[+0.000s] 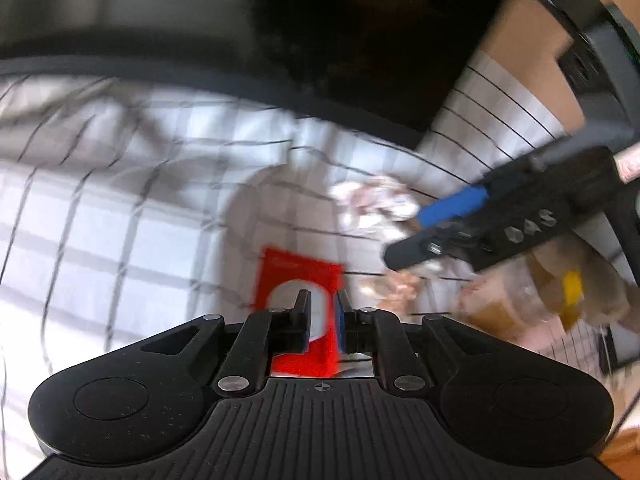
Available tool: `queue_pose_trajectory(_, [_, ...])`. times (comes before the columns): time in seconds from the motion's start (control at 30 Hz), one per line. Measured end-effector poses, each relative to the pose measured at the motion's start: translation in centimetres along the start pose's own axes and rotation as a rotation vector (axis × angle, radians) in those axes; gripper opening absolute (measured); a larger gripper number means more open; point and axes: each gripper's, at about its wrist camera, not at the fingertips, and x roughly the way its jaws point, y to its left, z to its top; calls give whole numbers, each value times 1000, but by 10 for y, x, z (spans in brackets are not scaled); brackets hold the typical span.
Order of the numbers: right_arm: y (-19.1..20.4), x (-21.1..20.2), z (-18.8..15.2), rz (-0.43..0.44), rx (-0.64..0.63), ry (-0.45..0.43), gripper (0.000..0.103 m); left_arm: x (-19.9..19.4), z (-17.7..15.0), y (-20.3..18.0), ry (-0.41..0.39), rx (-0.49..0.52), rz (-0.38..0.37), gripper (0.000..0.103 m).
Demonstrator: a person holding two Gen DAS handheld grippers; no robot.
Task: Organize soft objects
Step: 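Open the left tool and grasp the beige ribbon bow, then move the open right tool over the red tea packet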
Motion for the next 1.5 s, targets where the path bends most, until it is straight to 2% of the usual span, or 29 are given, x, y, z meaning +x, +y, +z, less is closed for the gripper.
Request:
queue_pose_trajectory(0.13, [-30, -25, -12, -43, 56, -61, 65, 24, 28, -57, 112, 274, -32, 15])
queue_pose_trajectory(0.2, [-45, -36, -18, -50, 92, -90, 65, 43, 36, -82, 172, 393, -23, 17])
queue_pose_trajectory(0.33, [-73, -51, -27, -25, 165, -139, 65, 82, 38, -110, 285, 526, 15, 17])
queue_pose_trajectory(0.47, [-90, -51, -35, -7, 203, -152, 65, 107, 34, -112, 361, 542, 63, 18])
queue_pose_trajectory(0.6, [-96, -45, -40, -1, 219, -150, 65, 117, 35, -113, 384, 533, 83, 29])
queue_pose_trajectory(0.77, [-100, -48, -41, 13, 223, -176, 65, 131, 34, -121, 425, 551, 121, 31])
queue_pose_trajectory(0.9, [-100, -55, -44, -8, 225, -210, 65, 142, 38, -123, 443, 494, 139, 30])
queue_pose_trajectory(1.03, [-104, -65, -51, -116, 238, -281, 68, 143, 39, -120, 429, 522, 138, 29])
queue_pose_trajectory(1.07, [-105, -67, -52, -139, 236, -286, 68, 142, 40, -118, 423, 518, 141, 20])
queue_pose_trajectory(1.1, [-106, -69, -52, -139, 236, -276, 68, 140, 42, -114, 420, 489, 144, 15])
queue_pose_trajectory(1.17, [-104, -73, -53, -80, 241, -250, 68, 131, 47, -99, 389, 387, 137, 14])
queue_pose_trajectory(1.23, [-91, -78, -51, -30, 223, -240, 68, 108, 50, -88, 306, 311, 112, 14])
queue_pose_trajectory(1.33, [-59, -80, -42, 9, 158, -227, 68, 62, 47, -70, 171, 243, 115, 14])
queue_pose_trajectory(1.43, [-29, -61, -26, 109, 135, -159, 68, 11, 36, -47, 38, 152, 137, 14])
queue_pose_trajectory(1.5, [-8, -40, -15, 126, 105, -116, 64, -20, 20, -28, -45, 78, 177, 14])
